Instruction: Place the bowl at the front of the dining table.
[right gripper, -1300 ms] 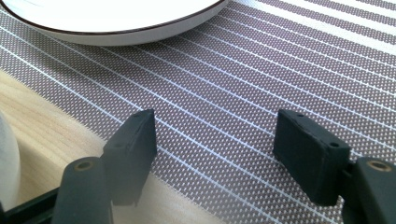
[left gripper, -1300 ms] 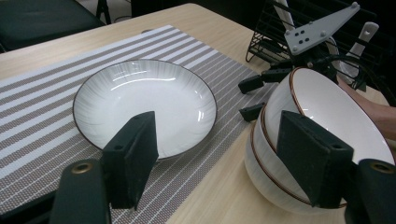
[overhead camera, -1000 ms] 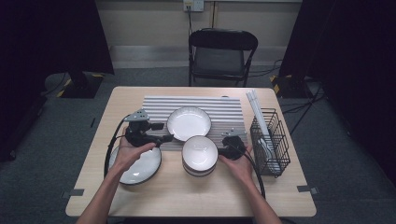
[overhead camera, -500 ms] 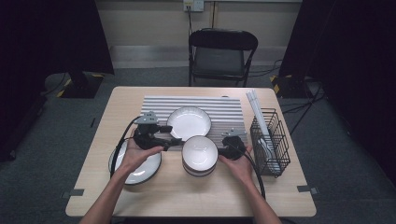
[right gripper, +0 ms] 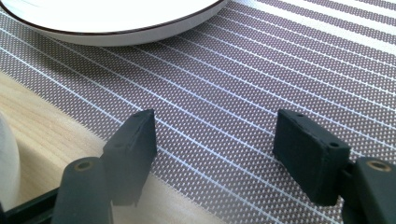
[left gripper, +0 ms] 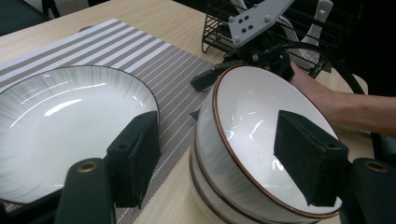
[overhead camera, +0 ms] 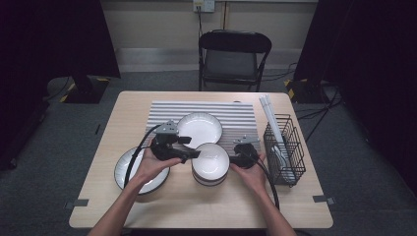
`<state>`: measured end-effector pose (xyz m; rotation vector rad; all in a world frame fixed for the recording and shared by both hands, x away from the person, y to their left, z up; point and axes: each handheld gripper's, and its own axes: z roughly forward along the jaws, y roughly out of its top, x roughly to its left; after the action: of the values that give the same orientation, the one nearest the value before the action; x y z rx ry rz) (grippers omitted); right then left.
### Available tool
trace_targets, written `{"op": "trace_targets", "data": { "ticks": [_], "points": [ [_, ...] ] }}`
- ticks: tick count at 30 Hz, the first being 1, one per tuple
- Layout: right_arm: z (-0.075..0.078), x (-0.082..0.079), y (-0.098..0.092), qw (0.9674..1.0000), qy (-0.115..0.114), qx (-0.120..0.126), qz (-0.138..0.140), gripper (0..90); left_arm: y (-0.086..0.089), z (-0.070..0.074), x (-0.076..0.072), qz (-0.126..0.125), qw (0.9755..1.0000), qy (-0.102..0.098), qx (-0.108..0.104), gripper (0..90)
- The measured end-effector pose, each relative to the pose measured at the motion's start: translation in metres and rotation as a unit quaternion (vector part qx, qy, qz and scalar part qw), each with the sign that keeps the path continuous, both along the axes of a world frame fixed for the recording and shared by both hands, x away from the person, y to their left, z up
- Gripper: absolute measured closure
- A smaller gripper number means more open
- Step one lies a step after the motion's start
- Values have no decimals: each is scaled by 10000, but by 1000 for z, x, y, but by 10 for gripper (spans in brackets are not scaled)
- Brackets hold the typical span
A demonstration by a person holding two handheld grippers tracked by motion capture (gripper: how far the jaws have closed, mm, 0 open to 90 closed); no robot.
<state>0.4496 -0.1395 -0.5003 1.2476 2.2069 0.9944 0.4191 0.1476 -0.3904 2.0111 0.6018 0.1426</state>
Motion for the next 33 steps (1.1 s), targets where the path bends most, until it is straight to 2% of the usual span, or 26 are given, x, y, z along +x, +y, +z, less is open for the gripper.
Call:
{"op": "trace_targets", "data": {
  "ticks": [7,11,13,15,18,19,20,22,23,26,29,30,33],
  "points": [
    [0,0,0,10000,0,0,-4,297,-10,-6,5,-101,9999,67,-27,339],
    [0,0,0,10000,-11,5,-4,297,-15,-7,6,-161,9998,89,43,348],
    [0,0,0,10000,-12,3,-5,297,-16,-6,8,-94,9999,64,-5,361],
    [0,0,0,10000,-13,3,-4,297,-17,-6,10,-127,9998,122,-52,393],
    [0,0,0,10000,-11,4,-5,297,-21,-11,11,-152,9997,161,69,422],
    [0,0,0,10000,-12,4,-4,297,-24,-13,12,-137,9997,113,179,433],
    [0,0,0,10000,-11,4,-1,297,-23,-13,13,-118,9997,115,197,464],
    [0,0,0,10000,-10,4,-1,297,-24,-14,15,-95,9997,223,103,496],
    [0,0,0,10000,-10,5,0,297,-26,-15,15,-104,9997,179,137,506],
    [0,0,0,10000,-10,4,-1,297,-29,-16,16,-35,9991,221,350,549],
    [0,0,0,10000,-7,8,-3,297,-31,-16,16,-28,9993,223,297,612],
    [0,0,0,10000,-9,5,1,297,-31,-16,16,-34,9990,257,367,617],
    [0,0,0,10000,-10,4,-1,297,-34,-19,18,-40,9989,282,380,646]
  ]
}}
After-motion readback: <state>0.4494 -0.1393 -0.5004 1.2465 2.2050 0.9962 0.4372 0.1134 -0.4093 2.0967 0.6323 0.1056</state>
